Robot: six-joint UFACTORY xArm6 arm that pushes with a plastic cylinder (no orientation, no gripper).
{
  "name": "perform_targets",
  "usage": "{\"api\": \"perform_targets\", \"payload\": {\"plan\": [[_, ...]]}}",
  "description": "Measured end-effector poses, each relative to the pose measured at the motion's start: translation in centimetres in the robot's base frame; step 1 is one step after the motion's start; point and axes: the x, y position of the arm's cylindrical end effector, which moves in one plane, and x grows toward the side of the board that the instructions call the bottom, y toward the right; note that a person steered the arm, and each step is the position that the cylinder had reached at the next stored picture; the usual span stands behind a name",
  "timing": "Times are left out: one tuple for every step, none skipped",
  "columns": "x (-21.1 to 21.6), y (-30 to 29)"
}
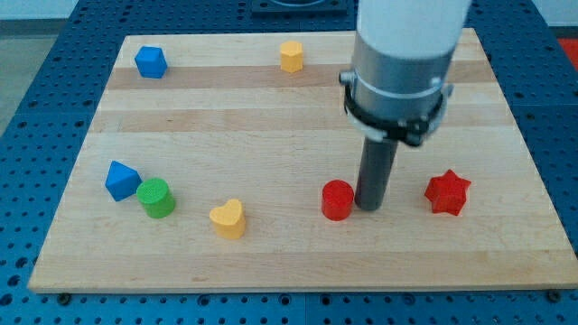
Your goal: Move the red circle to the center left
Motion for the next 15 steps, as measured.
{"api": "perform_targets", "payload": {"plan": [[1.1,0.0],[2.5,-0.3],[2.1,-1.8],[-1.2,-4.2],[-7.2,-6.9],[-12.3,-9.9],[-14.9,-12.5],[-14.9,-12.9],[-14.9,-12.9],[-15.5,-12.9],[-16.3,-13.5],[-16.3,-14.7],[-16.3,-16.7],[-16.3,-18.6],[-16.3,-18.6]]}}
